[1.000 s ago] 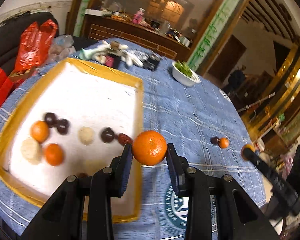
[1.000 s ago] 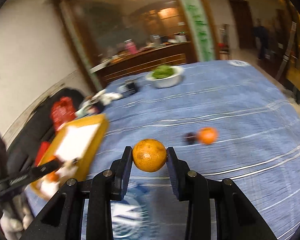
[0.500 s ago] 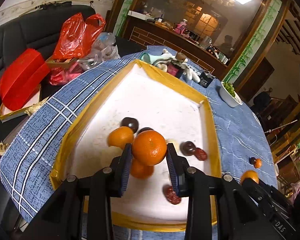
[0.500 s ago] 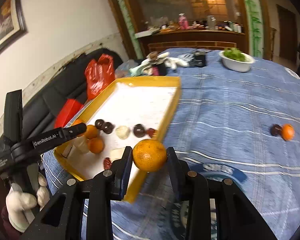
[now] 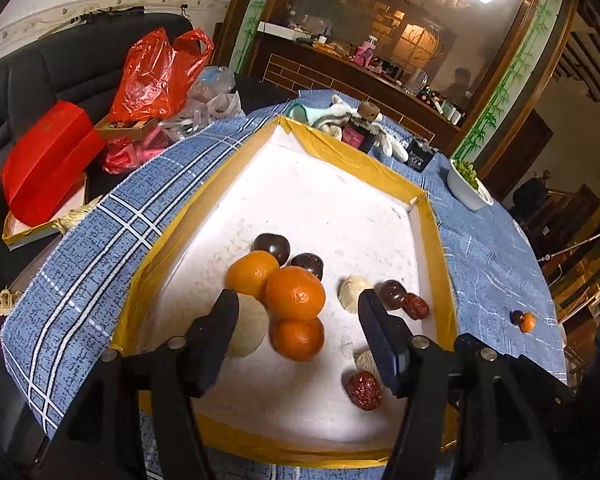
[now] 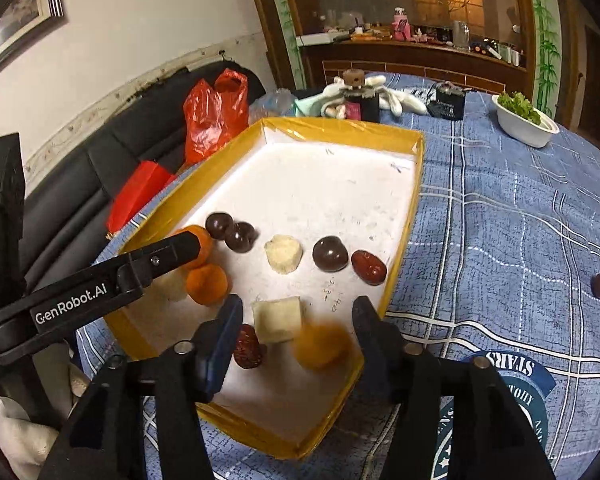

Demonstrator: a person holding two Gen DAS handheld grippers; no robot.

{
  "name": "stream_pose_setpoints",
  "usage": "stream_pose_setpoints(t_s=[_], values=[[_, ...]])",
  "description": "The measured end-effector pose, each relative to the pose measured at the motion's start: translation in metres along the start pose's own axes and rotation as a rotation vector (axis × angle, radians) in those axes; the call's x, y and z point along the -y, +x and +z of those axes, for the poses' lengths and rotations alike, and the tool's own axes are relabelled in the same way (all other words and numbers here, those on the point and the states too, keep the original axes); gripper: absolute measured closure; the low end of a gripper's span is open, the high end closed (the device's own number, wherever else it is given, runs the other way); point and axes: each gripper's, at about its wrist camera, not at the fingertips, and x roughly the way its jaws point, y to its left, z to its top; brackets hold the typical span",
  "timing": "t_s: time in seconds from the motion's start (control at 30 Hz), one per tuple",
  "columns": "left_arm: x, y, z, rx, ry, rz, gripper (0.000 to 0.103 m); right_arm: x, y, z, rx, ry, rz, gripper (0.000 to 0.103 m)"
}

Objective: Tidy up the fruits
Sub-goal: 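Carry both oranges into the tray and open both tools, then move both tools back toward the last plum and orange on the table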

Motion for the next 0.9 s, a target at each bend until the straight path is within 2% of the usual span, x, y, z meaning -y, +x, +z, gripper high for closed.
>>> stream_pose_setpoints(t_s=[0.1, 0.23, 0.3, 0.37, 0.4, 0.5, 0.6, 0.9], values=[[0.005, -0.007, 0.001, 0.015, 0.016, 0.011, 0.041, 0.001, -0.013, -0.001, 0.031, 0.011, -0.006, 0.04], [0.029, -0.02, -0.002, 0.061, 0.094, 0.075, 0.041, 0.013, -0.038, -0.008, 0.081, 0.063, -0.005, 0.038], [0.046, -0.029, -0.007, 0.095, 0.148, 0.122, 0.032, 0.022, -0.051, -0.015, 0.114, 0.093, -0.026, 0.033], [0.064, -0.038, -0.013, 0.128, 0.196, 0.152, 0.018, 0.035, -0.064, -0.024, 0.144, 0.135, -0.05, 0.032], [0.072, -0.043, -0.016, 0.145, 0.22, 0.159, 0.017, 0.038, -0.068, -0.027, 0.15, 0.15, -0.055, 0.032], [0.098, -0.057, -0.028, 0.182, 0.293, 0.158, 0.014, 0.056, -0.082, -0.039, 0.171, 0.211, -0.079, 0.032], [0.12, -0.064, -0.037, 0.18, 0.345, 0.133, 0.012, 0.073, -0.095, -0.048, 0.194, 0.261, -0.108, 0.03], [0.153, -0.071, -0.051, 0.168, 0.414, 0.139, 0.011, 0.094, -0.118, -0.064, 0.226, 0.306, -0.121, 0.027]])
